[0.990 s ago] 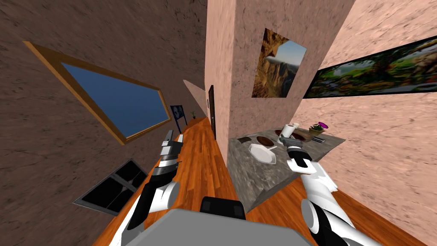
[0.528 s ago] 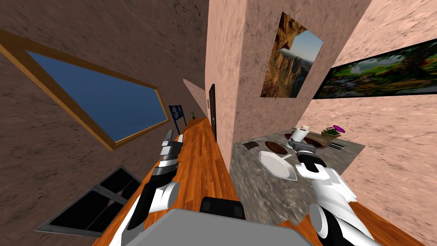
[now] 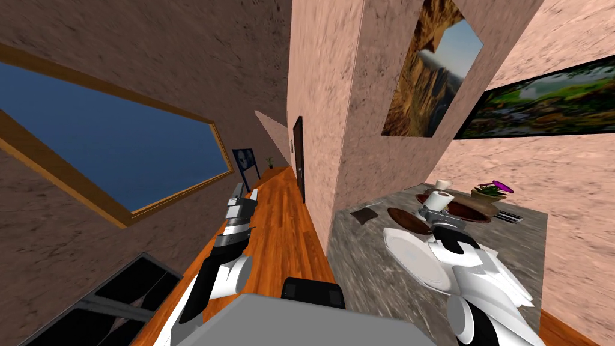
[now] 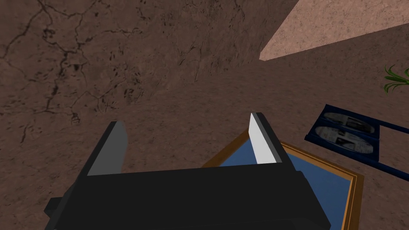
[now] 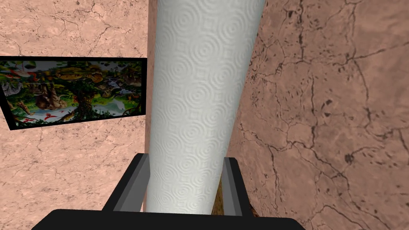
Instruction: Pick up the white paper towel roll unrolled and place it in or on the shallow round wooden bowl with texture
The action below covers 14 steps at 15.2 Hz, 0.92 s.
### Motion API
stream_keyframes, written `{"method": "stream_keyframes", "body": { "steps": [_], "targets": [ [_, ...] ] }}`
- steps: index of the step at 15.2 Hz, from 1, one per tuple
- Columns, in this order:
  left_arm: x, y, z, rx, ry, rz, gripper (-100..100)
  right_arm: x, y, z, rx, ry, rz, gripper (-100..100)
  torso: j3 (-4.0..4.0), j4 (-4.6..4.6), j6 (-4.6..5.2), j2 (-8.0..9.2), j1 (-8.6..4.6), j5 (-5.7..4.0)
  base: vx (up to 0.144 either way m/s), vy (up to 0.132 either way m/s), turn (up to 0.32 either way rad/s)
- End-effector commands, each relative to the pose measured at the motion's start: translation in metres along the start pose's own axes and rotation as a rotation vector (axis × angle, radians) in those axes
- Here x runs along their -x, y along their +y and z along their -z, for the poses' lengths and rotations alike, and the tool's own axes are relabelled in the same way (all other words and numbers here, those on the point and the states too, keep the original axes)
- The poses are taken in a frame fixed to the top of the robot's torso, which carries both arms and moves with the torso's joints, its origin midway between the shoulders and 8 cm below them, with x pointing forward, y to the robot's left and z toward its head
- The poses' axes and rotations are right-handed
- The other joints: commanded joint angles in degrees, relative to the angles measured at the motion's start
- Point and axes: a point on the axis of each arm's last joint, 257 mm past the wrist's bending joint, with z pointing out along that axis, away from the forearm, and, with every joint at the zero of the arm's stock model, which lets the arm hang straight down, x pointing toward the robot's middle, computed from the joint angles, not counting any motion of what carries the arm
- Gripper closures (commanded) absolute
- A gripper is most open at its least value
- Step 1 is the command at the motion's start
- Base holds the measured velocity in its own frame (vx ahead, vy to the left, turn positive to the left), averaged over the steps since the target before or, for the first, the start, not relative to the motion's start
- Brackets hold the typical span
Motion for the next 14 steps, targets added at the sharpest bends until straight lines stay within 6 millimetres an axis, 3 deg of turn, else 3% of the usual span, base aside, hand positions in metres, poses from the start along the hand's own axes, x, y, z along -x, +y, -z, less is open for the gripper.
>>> {"method": "stream_keyframes", "body": {
  "steps": [1,5,6,7,11,14],
  "targets": [
    [0.0,0.0,0.0,0.0,0.0,0.0,0,-0.014,-0.016,0.008,-0.028,0.037,0.027,100,0.0,0.0,0.0,0.0,0.0,0.0,0.273,0.063,-0.037],
    [0.0,0.0,0.0,0.0,0.0,0.0,0,-0.036,-0.031,0.017,-0.055,0.088,0.062,100,0.15,0.04,-0.02,0.3,-0.08,0.02,0.185,0.041,-0.029],
    [0.0,0.0,0.0,0.0,0.0,0.0,0,-0.029,-0.025,0.013,-0.043,0.068,0.05,100,0.18,0.05,0.01,0.35,-0.12,0.02,0.102,0.011,-0.017],
    [0.0,0.0,0.0,0.0,0.0,0.0,0,-0.03,-0.026,0.014,-0.047,0.074,0.051,-100,0.27,0.09,-0.02,0.51,-0.15,0.03,0.038,0.005,-0.001],
    [0.0,0.0,0.0,0.0,0.0,0.0,0,-0.03,-0.026,0.014,-0.047,0.074,0.051,-100,0.58,0.21,0.0,1.03,-0.19,0.03,0.007,0.001,0.001],
    [0.0,0.0,0.0,0.0,0.0,0.0,0,-0.015,-0.03,0.0,-0.061,0.075,0.048,-100,0.75,0.28,-0.04,1.35,-0.2,0.04,-0.081,0.0,0.1]
  ]
}}
